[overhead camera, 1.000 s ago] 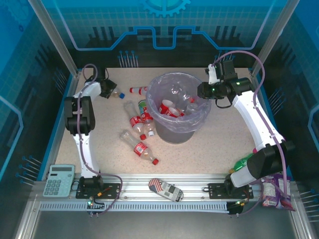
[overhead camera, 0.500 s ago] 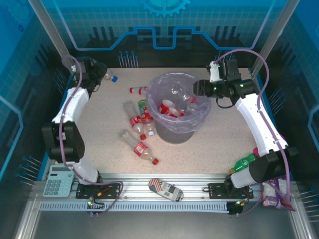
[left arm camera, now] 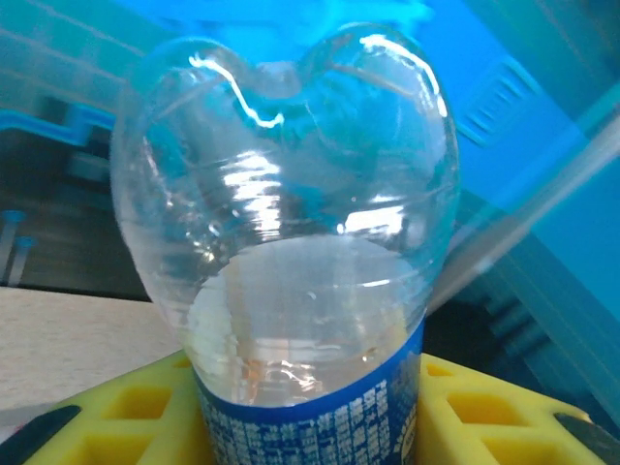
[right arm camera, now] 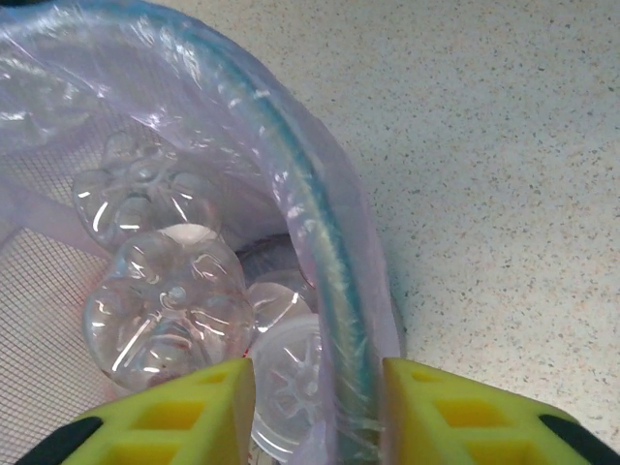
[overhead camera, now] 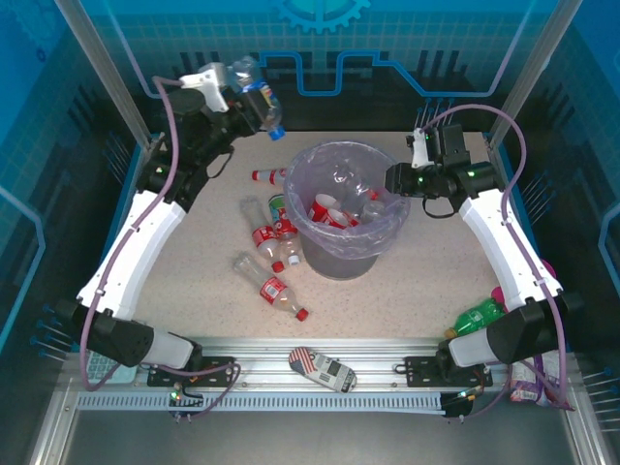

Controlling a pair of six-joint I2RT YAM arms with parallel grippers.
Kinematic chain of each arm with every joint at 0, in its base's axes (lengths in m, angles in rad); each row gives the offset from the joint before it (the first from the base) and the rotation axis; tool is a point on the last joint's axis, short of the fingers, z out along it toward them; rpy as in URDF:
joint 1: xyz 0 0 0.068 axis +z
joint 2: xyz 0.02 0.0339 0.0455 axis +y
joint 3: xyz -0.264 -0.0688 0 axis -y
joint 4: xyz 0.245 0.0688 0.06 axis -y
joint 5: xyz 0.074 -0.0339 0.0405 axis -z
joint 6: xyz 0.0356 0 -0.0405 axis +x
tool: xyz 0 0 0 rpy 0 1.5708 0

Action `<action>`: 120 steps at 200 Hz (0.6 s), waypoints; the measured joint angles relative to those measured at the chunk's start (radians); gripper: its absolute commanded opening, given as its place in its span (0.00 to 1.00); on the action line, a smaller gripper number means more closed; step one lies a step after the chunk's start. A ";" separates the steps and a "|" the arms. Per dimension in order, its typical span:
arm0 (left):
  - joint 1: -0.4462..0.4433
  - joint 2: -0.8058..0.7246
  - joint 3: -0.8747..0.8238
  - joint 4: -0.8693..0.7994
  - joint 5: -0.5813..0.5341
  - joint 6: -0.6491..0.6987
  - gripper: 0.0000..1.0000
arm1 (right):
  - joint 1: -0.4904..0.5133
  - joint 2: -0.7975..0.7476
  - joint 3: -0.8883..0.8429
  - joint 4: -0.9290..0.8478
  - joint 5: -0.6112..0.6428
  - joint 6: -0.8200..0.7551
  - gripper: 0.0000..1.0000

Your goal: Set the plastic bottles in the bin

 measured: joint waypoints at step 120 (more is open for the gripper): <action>-0.219 0.281 0.187 -0.371 0.163 0.374 0.18 | -0.007 -0.011 -0.013 0.002 0.017 -0.001 0.19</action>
